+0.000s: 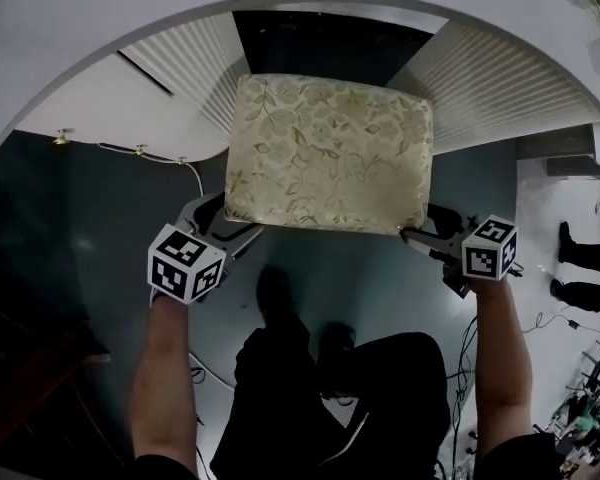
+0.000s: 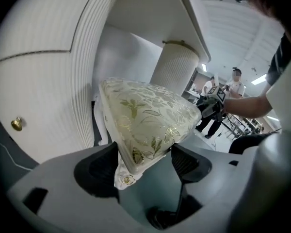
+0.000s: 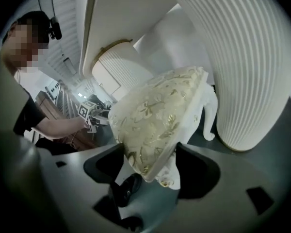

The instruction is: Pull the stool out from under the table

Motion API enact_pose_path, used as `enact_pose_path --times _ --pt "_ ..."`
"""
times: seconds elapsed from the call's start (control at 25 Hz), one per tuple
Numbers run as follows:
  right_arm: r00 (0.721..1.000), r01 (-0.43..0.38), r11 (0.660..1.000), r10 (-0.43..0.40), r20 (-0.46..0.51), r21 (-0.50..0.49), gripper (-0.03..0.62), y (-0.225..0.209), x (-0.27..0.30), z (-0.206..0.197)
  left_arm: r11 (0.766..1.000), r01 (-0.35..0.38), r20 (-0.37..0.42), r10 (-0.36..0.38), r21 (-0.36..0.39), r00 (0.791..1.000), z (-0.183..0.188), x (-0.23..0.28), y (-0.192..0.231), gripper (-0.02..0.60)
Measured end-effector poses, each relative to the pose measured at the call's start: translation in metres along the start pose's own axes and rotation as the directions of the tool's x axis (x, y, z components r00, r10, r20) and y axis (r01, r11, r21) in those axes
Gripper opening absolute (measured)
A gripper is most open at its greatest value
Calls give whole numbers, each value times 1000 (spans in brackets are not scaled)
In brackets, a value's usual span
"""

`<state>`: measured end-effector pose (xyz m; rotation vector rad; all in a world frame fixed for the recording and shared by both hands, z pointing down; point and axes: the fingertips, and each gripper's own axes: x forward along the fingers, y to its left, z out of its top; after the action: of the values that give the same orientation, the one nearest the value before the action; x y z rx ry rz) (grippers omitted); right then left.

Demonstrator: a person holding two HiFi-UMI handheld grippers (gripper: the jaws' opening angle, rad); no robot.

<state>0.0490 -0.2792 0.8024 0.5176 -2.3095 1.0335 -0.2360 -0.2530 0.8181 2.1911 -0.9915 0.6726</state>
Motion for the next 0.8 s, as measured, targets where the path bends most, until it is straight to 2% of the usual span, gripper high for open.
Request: enact_pose_path --times 0.12,0.28,0.44,0.8 --pt "999 19 999 -17 -48 35 320 1 0 -6 1000 -15 -82 13 -25 997 -4 -1 -3 339" --pt "999 22 995 -18 -46 95 324 8 7 -15 999 -15 -166 10 -30 986 -4 -9 2 336" --pt "998 47 990 -39 -56 136 304 10 3 -18 993 -50 -184 29 -111 983 -8 -8 -1 319" --pt "995 79 976 -65 -75 204 290 7 6 -22 987 -58 -204 27 -149 979 -16 -2 1 319"
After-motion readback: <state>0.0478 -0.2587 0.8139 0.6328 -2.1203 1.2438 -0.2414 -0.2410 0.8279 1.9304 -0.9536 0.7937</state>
